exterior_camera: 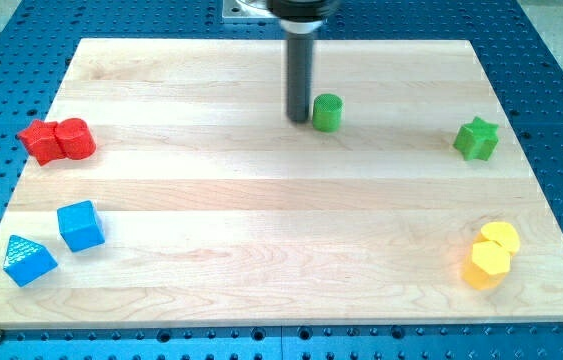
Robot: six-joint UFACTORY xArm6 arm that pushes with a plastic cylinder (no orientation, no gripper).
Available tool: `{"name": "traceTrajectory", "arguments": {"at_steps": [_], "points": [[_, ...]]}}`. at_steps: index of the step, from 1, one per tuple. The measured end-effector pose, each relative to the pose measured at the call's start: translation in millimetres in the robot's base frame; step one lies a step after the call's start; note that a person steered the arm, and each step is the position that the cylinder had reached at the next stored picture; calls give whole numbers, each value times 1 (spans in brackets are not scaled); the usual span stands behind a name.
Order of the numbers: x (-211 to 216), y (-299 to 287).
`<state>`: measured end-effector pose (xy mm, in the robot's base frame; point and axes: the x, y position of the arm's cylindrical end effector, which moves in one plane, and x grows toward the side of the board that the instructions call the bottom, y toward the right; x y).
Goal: Push the green circle to the left of the green star
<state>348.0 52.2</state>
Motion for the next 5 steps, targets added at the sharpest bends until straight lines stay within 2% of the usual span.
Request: {"name": "traceTrajectory", "arguments": {"at_steps": [2, 3, 4, 5], "points": [[36, 142], [37, 104], [24, 14], [-25, -116]]}}
